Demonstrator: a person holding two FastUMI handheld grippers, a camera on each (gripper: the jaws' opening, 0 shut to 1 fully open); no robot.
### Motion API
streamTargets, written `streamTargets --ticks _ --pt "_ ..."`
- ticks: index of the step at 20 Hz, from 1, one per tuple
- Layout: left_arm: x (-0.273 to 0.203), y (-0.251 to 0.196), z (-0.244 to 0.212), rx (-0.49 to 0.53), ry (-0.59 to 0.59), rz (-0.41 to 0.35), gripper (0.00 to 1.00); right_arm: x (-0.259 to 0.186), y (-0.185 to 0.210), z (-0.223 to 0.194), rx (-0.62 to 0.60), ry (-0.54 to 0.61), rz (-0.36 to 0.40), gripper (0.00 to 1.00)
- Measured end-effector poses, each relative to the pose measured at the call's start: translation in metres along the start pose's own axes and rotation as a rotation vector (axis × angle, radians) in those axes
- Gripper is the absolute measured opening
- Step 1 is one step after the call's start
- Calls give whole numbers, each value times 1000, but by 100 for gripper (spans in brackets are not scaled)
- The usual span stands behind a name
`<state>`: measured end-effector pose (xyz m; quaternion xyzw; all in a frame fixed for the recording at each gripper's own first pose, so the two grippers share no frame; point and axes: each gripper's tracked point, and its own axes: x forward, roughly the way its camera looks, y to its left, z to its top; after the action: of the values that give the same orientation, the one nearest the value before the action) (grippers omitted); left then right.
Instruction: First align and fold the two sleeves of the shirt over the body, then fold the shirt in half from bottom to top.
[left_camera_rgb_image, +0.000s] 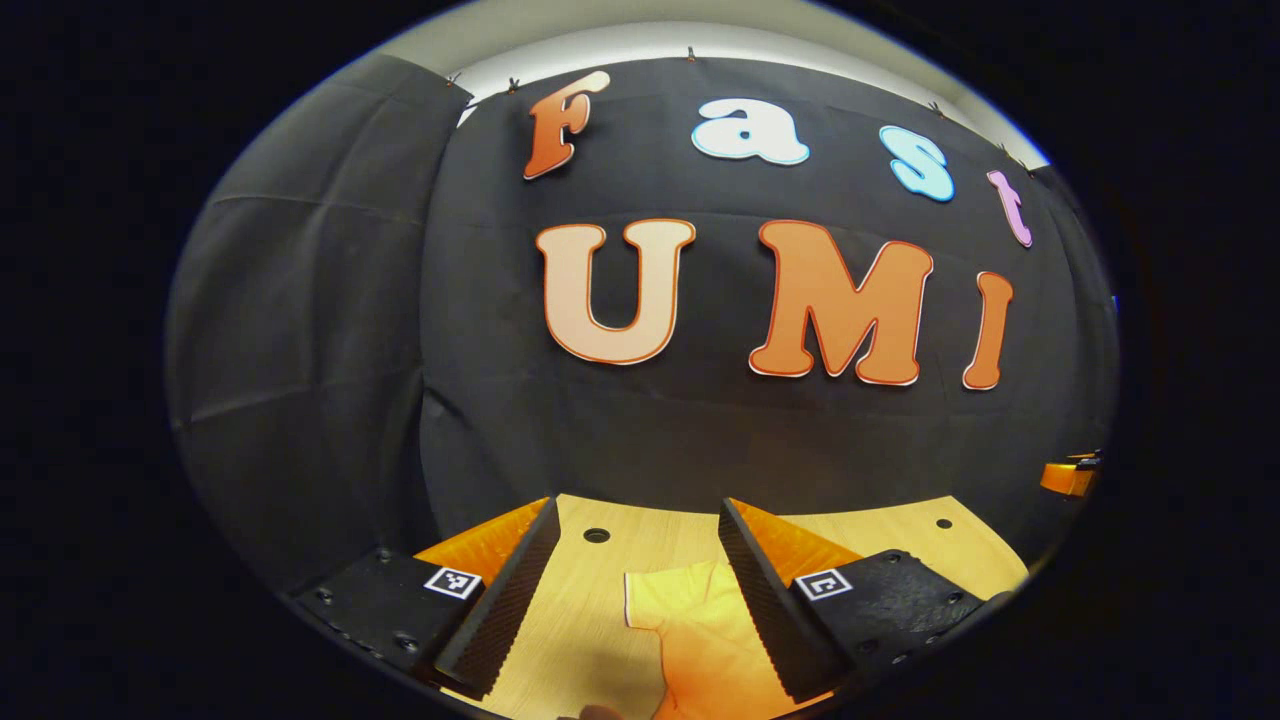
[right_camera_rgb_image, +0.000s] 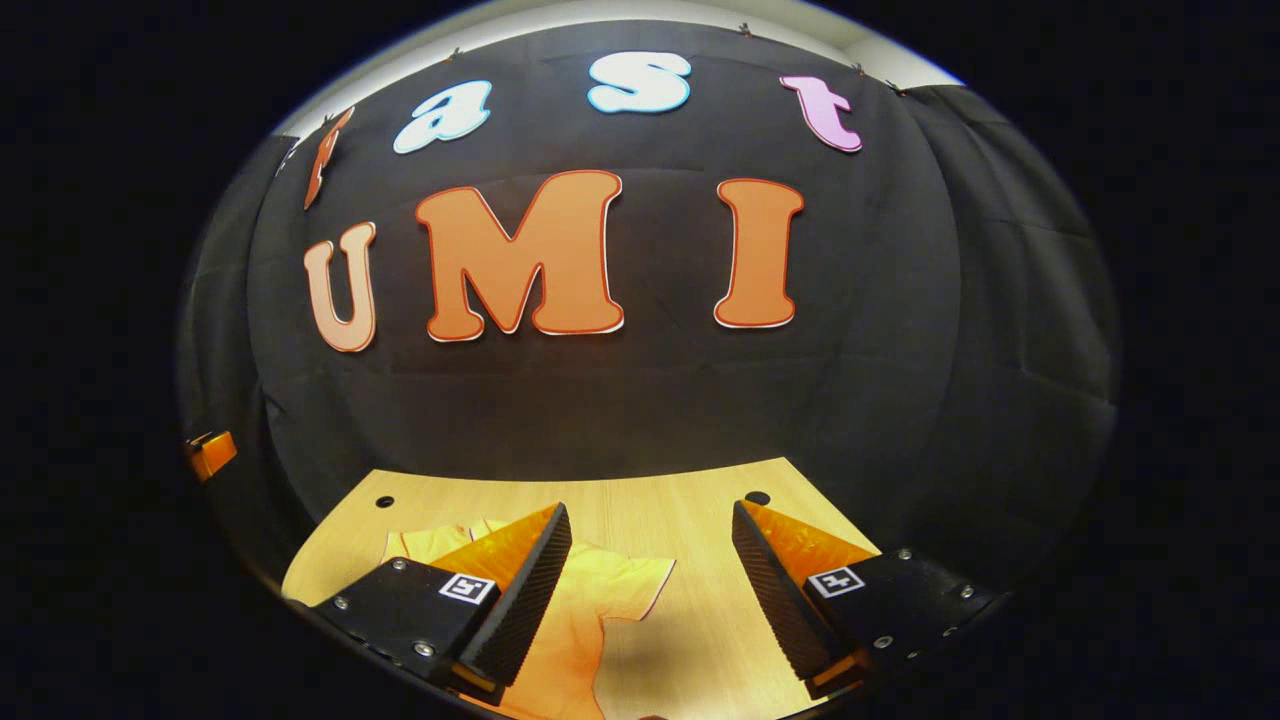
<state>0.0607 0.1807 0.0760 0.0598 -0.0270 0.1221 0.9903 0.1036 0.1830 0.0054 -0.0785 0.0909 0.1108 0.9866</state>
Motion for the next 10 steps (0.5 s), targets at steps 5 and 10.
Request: streamTargets --ticks 5,10 --pt "24 0 2 28 6 -29 98 36 -3 -24 -10 162 -28 98" --pt "26 5 -3 19 30 -54 98 82 4 -57 -14 405 -25 98"
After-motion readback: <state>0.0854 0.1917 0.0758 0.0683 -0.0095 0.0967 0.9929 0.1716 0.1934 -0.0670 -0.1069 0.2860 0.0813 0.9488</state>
